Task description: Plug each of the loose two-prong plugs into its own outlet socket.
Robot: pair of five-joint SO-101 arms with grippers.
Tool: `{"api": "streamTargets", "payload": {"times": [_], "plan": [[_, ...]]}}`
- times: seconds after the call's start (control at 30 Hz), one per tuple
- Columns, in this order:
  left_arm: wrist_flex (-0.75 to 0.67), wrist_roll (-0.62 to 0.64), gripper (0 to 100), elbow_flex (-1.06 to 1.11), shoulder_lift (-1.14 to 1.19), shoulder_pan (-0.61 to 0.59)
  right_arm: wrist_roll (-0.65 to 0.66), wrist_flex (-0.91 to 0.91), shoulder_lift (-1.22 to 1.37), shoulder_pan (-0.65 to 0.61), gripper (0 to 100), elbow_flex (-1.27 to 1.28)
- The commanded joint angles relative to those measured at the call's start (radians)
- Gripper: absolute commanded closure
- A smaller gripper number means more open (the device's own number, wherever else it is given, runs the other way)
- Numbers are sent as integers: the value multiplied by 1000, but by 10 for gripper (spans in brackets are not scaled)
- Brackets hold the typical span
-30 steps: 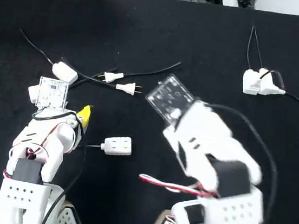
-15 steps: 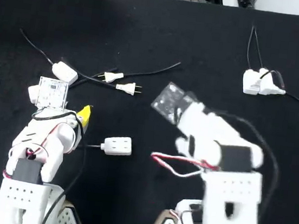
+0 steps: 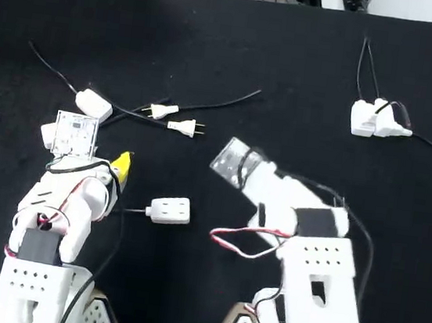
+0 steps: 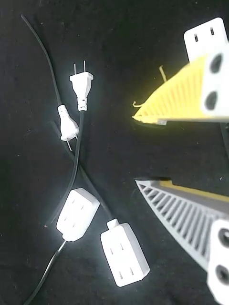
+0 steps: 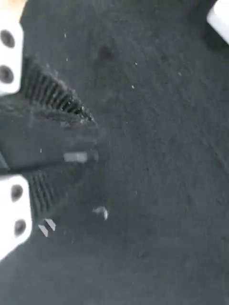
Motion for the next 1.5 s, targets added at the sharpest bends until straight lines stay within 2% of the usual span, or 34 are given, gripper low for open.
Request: {"api": "streamTargets", "payload": {"times": [0.0,0.1,0.17,0.23,0.3,0.53,0.73,0.9,1.1,1.3,1.47], "plan": [[3,6,802,-2,-17,-15,34,26,13,103,776,-127],[-2,6,802,4,-20,-13,20,5,21,256,822,-133],[-5,6,802,5,-20,-10,-38,-26,56,351,840,-116],[-5,6,802,4,-20,-8,-114,-40,127,425,823,-117],[-2,6,802,4,-20,-8,-126,-35,211,459,790,-140],[3,6,802,7,-20,-13,-152,8,506,471,793,-325],[3,6,802,7,-20,-15,-169,8,711,560,794,-469],[3,6,802,7,-20,-13,-63,6,848,611,794,-476],[2,6,802,7,-20,-10,0,-23,917,643,819,-476],[2,6,802,7,-20,-15,-2,-138,946,640,818,-478],[2,6,802,7,-20,-15,-3,-150,946,612,818,-476]]}}
